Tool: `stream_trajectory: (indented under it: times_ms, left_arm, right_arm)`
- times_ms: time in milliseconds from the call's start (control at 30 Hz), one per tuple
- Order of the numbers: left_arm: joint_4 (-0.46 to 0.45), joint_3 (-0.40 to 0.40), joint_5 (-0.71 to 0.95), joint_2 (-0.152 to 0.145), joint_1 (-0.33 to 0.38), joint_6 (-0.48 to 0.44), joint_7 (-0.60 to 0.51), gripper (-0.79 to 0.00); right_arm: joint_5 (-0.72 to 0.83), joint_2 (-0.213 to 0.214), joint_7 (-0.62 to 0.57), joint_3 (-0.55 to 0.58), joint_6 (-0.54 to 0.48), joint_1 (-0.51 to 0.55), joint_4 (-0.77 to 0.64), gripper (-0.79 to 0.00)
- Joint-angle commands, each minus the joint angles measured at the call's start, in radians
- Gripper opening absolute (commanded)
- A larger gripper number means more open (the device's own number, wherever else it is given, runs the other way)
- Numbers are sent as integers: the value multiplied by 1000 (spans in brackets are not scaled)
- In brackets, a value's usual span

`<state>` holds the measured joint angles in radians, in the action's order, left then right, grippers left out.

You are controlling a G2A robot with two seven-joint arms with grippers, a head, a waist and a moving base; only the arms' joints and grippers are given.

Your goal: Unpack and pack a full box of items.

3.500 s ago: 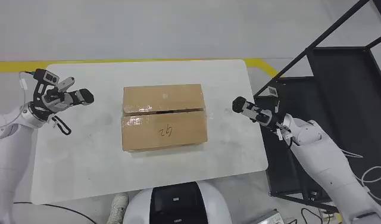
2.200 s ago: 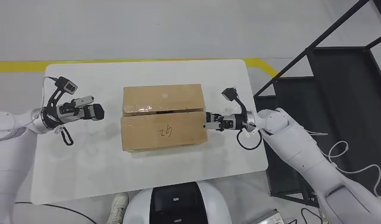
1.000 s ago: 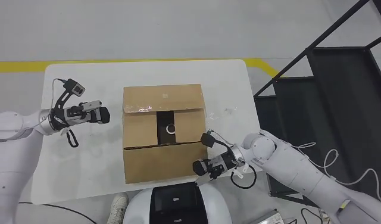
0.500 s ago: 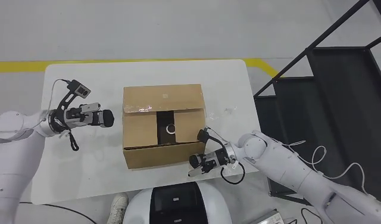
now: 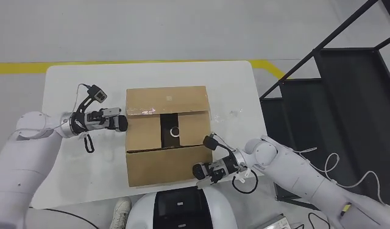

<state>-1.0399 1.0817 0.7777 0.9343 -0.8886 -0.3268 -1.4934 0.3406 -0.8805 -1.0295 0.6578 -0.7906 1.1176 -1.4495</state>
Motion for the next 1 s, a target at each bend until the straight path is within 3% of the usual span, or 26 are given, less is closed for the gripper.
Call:
stream_trajectory:
  times_ms: [0,433,567,967]
  left_arm:
    - [12,-10,31,9,13,3,-3,0]
    - [59,-31,149,62,127,-8,8,0]
    - [100,-58,188,92,183,-38,38,0]
    - [311,-214,45,203,379,-161,270,0]
  right_arm:
    - [5,11,2,9,-3,8,-9,0]
    - [53,68,12,39,-12,49,-46,0]
    - [63,75,11,35,-11,46,-43,0]
    - [79,84,20,24,-20,36,-30,0]
